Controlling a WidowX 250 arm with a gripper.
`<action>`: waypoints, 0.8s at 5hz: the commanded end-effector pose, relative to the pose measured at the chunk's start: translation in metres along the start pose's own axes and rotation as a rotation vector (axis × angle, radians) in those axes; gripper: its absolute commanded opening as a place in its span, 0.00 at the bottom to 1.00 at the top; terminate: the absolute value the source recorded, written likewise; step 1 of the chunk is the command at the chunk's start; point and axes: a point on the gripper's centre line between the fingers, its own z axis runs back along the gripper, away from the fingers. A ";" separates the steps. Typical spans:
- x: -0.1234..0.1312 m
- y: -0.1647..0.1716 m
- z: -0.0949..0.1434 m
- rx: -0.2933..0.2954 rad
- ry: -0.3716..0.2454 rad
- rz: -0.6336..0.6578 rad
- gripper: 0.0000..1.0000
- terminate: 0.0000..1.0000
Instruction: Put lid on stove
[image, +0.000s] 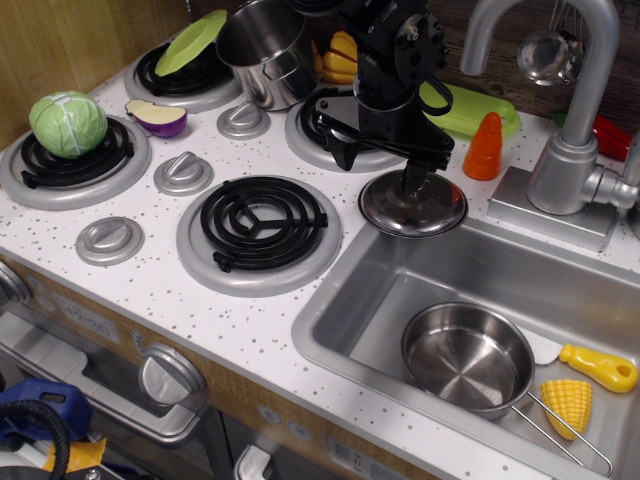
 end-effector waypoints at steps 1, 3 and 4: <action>0.000 0.000 0.000 0.000 0.000 0.000 1.00 0.00; 0.027 -0.011 0.004 -0.040 0.019 -0.030 1.00 0.00; 0.034 -0.018 0.000 -0.083 0.028 -0.007 1.00 0.00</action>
